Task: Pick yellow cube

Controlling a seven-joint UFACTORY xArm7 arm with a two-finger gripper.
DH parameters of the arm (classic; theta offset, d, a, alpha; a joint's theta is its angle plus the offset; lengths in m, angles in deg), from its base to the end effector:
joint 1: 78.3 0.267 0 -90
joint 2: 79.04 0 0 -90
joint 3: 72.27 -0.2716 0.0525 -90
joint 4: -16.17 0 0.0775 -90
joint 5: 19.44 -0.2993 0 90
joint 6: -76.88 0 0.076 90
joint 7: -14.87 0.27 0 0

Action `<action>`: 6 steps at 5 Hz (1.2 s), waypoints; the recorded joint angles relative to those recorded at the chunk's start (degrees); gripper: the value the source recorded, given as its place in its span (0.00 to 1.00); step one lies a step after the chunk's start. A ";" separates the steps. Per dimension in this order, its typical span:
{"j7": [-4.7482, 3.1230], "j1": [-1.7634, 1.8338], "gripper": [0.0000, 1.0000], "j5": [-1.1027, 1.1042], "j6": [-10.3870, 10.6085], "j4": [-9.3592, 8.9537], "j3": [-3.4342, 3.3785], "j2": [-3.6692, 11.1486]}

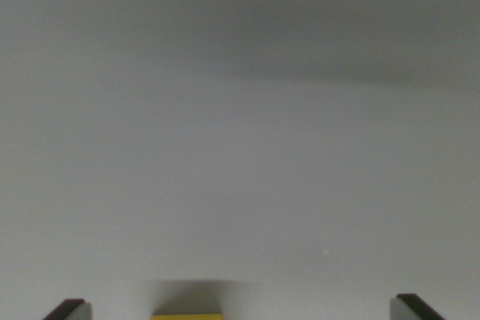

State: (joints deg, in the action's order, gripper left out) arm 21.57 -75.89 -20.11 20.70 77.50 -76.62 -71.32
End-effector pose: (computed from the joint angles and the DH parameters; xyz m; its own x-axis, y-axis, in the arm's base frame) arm 0.4359 0.0548 0.1410 0.9989 -0.0058 -0.0465 -0.0065 -0.9999 -0.0143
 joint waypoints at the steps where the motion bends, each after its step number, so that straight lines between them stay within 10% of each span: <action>1: 0.00 0.00 0.00 0.00 0.00 0.00 0.00 0.00; 6: 1.03 0.96 0.00 -0.41 7.39 -7.06 -0.93 1.83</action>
State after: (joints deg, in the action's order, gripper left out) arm 22.59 -74.93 -20.52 28.09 70.44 -77.55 -69.48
